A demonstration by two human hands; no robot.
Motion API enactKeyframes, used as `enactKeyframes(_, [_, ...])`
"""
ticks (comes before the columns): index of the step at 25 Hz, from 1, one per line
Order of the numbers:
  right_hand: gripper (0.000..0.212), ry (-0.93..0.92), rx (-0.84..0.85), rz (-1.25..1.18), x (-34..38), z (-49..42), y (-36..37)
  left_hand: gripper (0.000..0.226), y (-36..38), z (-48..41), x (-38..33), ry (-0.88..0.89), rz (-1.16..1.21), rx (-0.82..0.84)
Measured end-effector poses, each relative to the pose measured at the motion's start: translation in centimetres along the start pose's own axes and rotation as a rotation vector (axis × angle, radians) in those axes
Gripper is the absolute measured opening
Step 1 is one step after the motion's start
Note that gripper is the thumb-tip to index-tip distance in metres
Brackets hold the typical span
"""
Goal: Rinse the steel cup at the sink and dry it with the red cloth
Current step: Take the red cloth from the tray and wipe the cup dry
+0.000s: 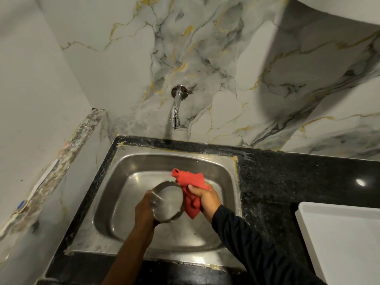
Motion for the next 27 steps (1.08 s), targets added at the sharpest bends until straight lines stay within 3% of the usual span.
enactKeyframes(2, [0.026, -0.039, -0.065, -0.001, 0.7, -0.6, -1.6, 0.055, -0.1, -0.3, -0.6, 0.002, 0.138, 0.016])
enactKeyframes(5, [0.022, -0.101, -0.077, 0.118, 1.4, -0.8, -0.4, 0.047, 1.2, 0.5, -0.3, 0.015, 0.159, -0.035])
enactKeyframes(9, [0.050, -0.284, 0.028, 0.123, 2.0, 1.4, 3.5, 0.044, 2.7, 2.6, 1.2, 0.026, 0.246, -0.266])
enactKeyframes(13, [0.039, -0.232, 0.123, 0.076, -0.7, 2.7, 3.1, 0.041, 0.8, 2.9, 0.2, 0.117, 0.413, -0.422])
enactKeyframes(19, [0.046, -0.237, -0.050, -0.038, -0.6, 1.7, 3.8, 0.048, 2.4, 5.7, -0.4, 0.260, 0.370, -0.504])
enactKeyframes(21, [0.039, -0.154, -0.062, -0.095, -2.4, 2.5, 4.6, 0.047, 3.1, 6.1, -0.7, 0.283, 0.359, -0.530])
enactKeyframes(27, [0.042, 0.042, 0.161, -0.084, -3.9, 5.9, 0.4, 0.048, 3.9, 4.4, -0.4, 0.332, 0.319, -0.499])
Point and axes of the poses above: each hand's wrist, its own z-axis away from the middle knuckle, its own y-axis out of the palm, x = y × z, the point moved 9 cm from there along -z, towards the middle knuckle, and after that the axes turned 6 degrees about z, right-handed, at the moved point
